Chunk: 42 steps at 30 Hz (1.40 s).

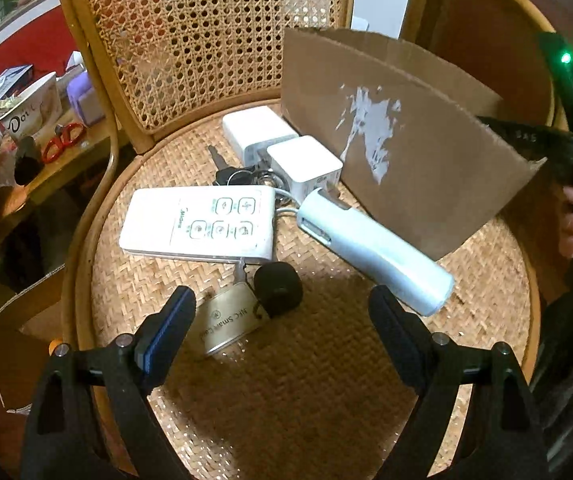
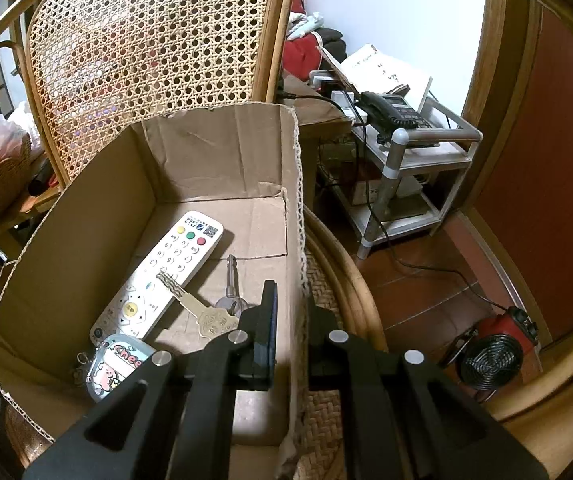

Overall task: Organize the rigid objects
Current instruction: 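Return the left gripper to the seat and grasp the tagged key, then carry the tagged key into the box and open the left gripper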

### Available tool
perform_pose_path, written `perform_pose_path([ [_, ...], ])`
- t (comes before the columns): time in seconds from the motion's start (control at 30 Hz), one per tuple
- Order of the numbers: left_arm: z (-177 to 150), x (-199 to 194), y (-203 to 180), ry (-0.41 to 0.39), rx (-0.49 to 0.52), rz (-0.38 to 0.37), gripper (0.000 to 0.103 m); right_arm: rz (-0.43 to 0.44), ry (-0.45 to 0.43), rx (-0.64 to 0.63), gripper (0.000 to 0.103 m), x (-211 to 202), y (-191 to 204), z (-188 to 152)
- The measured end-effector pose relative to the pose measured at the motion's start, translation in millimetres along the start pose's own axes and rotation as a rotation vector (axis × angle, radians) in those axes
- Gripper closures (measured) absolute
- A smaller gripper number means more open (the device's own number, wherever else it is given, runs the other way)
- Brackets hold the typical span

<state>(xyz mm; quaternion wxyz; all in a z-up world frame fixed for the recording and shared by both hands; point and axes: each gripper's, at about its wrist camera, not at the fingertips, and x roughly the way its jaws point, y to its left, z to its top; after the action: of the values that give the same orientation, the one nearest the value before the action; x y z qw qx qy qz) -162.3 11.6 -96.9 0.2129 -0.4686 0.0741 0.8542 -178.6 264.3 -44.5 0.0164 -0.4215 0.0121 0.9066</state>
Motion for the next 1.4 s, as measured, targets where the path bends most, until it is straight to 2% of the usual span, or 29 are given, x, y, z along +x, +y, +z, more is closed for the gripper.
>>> perform_pose_path([
  [0.23, 0.9, 13.1, 8.8, 0.036, -0.024, -0.002, 0.018, 0.003, 0.002, -0.002, 0.092, 0.3, 1.0, -1.3],
  [0.47, -1.0, 19.2, 13.9, 0.051, -0.022, 0.032, 0.019, 0.003, 0.002, -0.001, 0.092, 0.2, 0.9, -1.2],
  [0.53, -0.5, 19.2, 14.5, 0.047, -0.018, 0.040, 0.022, 0.003, 0.002, -0.001, 0.092, 0.2, 1.2, -1.2],
  [0.57, -0.5, 18.2, 14.7, 0.043, -0.015, 0.040, 0.032, 0.003, 0.002, -0.002, 0.092, 0.3, 0.9, -1.1],
  [0.6, 0.0, 16.5, 14.8, 0.037, -0.014, 0.035, 0.052, 0.003, 0.002, -0.002, 0.092, 0.4, 1.0, -1.4],
  [0.67, 0.7, 14.7, 15.6, 0.034, -0.009, 0.033, 0.072, 0.004, 0.003, -0.001, 0.092, 0.6, 1.0, -1.5],
  [0.73, 0.9, 13.9, 17.4, 0.035, -0.015, 0.021, 0.074, 0.003, 0.002, -0.001, 0.092, 0.6, 0.8, -1.5],
  [0.77, 0.8, 13.6, 18.4, 0.035, -0.020, 0.017, 0.079, 0.004, 0.002, -0.001, 0.092, 0.6, 1.2, -1.7],
  [0.93, 3.6, 9.9, 16.9, 0.031, -0.033, -0.013, 0.079, 0.004, 0.002, -0.001, 0.092, 0.5, 0.7, -1.4],
  [1.4, 31.7, -20.1, 15.8, -0.067, -0.077, -0.072, 0.079, 0.002, 0.002, -0.001, 0.092, 0.6, 0.7, -1.4],
])
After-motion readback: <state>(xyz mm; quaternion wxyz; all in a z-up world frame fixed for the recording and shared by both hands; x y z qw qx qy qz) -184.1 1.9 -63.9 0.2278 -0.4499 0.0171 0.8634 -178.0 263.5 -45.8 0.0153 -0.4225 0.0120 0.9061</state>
